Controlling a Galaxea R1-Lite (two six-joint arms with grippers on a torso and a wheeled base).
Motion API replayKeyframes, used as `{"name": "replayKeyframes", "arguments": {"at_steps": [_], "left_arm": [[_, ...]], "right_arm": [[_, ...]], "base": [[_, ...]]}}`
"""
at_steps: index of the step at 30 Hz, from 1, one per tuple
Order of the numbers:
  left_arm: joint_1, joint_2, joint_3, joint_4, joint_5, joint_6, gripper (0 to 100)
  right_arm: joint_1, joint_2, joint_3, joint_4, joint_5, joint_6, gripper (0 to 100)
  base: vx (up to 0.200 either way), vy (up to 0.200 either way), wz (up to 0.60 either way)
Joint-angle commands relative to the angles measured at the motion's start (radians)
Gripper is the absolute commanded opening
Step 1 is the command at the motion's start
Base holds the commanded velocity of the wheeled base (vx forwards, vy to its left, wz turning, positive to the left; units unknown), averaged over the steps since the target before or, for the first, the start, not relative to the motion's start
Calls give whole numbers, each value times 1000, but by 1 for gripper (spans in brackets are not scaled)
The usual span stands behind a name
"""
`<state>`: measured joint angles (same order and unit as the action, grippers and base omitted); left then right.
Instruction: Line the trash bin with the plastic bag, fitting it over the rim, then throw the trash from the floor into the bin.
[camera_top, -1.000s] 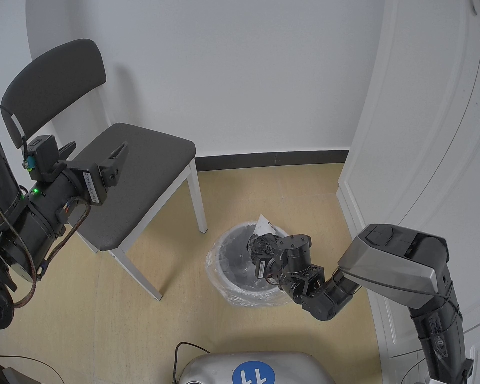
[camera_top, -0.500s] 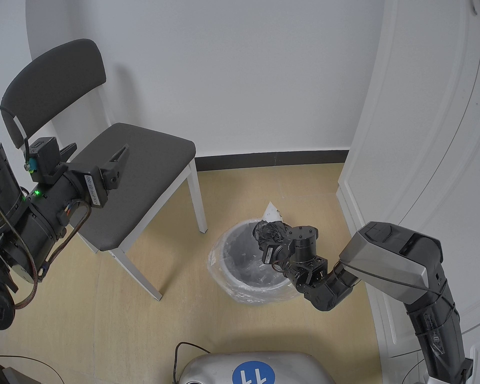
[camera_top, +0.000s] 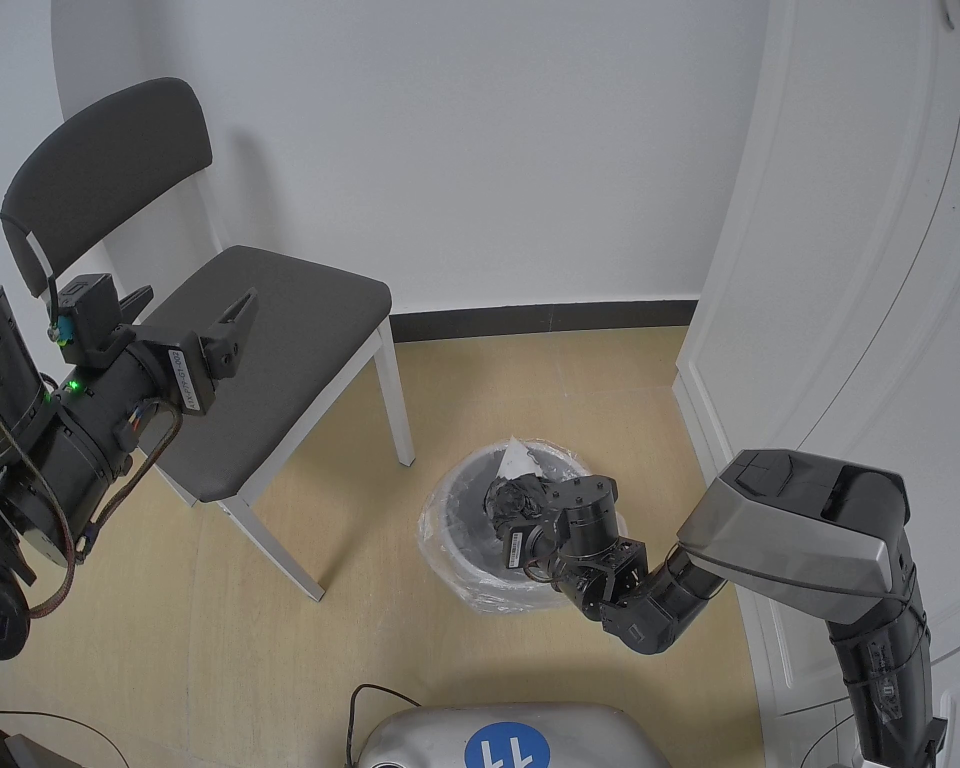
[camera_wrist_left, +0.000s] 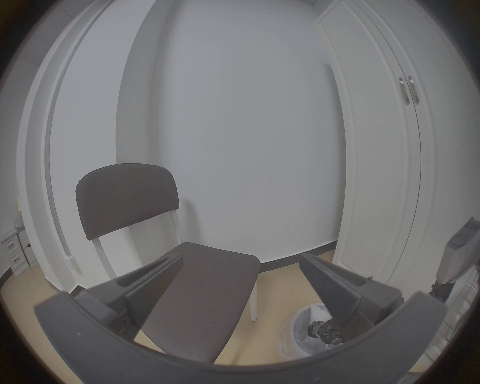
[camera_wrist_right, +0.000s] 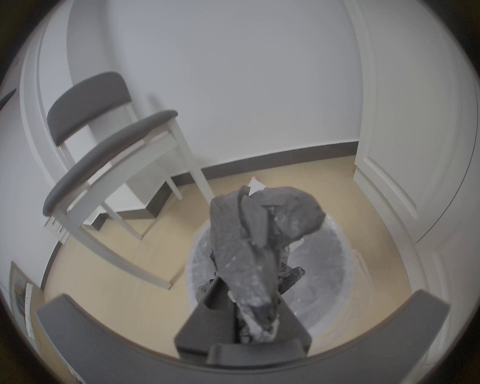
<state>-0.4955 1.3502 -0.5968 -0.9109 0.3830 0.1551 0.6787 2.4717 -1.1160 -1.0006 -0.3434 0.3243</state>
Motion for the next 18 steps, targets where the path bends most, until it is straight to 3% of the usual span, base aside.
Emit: {"name": "replayKeyframes", "arguments": {"at_steps": [1,6,12,18], "left_arm": [[0,1,0,0,1,0,100],[0,1,0,0,1,0,100],[0,3,0,0,1,0,100],[0,4,0,0,-1,0,100]], "right_arm": [[1,-30,2,82,1,-1,0],[-18,-30,-56,234,12,39,0],[-59,-11,-188,445,20,145,0],[-90,64,-285,465,69,220,0]], "base": [[0,0,0],[0,0,0],[0,0,0],[0,0,0]]}}
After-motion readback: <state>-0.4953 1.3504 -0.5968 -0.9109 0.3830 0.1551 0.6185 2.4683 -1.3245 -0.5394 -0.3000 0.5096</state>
